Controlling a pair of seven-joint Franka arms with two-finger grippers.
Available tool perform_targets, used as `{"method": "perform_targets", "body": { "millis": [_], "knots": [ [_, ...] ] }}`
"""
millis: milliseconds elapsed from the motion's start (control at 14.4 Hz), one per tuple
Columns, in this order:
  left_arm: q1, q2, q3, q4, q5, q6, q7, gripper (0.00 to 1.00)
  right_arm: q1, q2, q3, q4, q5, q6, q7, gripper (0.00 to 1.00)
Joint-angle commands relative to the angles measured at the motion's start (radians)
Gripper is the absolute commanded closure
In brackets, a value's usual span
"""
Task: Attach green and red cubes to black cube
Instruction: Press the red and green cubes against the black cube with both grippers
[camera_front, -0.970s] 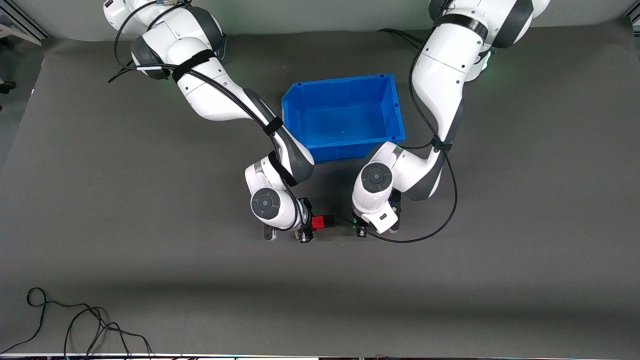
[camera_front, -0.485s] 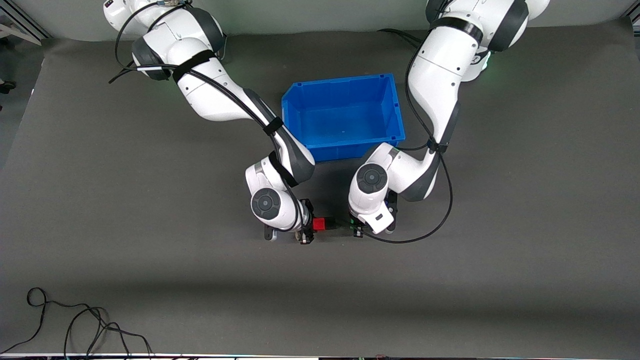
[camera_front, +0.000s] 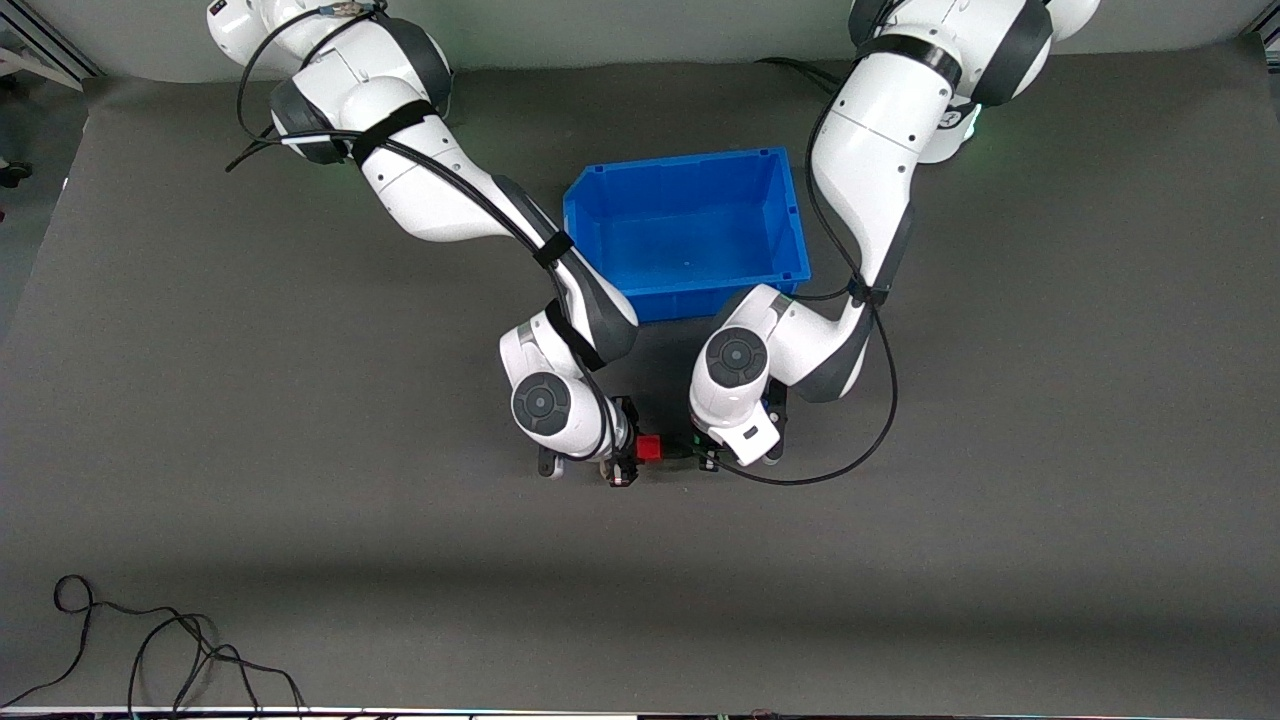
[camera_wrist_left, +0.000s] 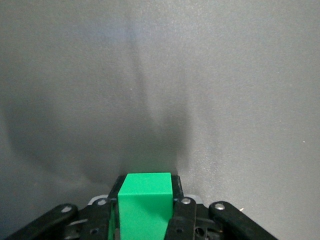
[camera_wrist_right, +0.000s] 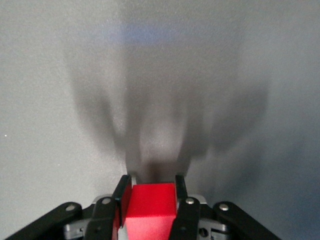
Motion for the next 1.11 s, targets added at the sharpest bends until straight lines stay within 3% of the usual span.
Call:
{"method": "perform_targets", "body": {
  "millis": [0, 347, 416, 485, 762, 970, 1040],
  "knots": [
    [-0.009, 0.028, 0.004, 0.052, -0.012, -0.028, -0.019, 1.0, 0.009, 0.034, 0.0, 0.054, 0.004, 0.007, 0.034, 0.88],
    [-0.006, 0.029, 0.004, 0.052, -0.011, -0.018, -0.009, 1.0, 0.009, 0.034, 0.011, 0.055, 0.0, 0.008, 0.034, 0.89],
    [-0.006, 0.029, 0.004, 0.053, -0.011, -0.016, -0.008, 0.63, 0.009, 0.034, 0.011, 0.055, -0.002, 0.008, 0.034, 0.89],
    [-0.009, 0.029, 0.005, 0.056, -0.003, -0.016, 0.0, 0.01, 0.009, 0.032, 0.011, 0.055, -0.002, 0.008, 0.034, 0.89],
    [-0.007, 0.028, 0.005, 0.058, -0.001, -0.027, 0.0, 0.0, 0.009, 0.034, 0.013, 0.054, -0.002, 0.008, 0.033, 0.83],
    [-0.006, 0.022, 0.007, 0.058, -0.001, -0.036, 0.001, 0.0, 0.009, 0.032, 0.011, 0.054, -0.005, 0.007, 0.027, 0.12],
    [-0.004, 0.016, 0.008, 0.058, 0.0, -0.039, 0.003, 0.0, 0.009, 0.032, 0.011, 0.054, -0.006, 0.007, 0.023, 0.0]
  ]
}}
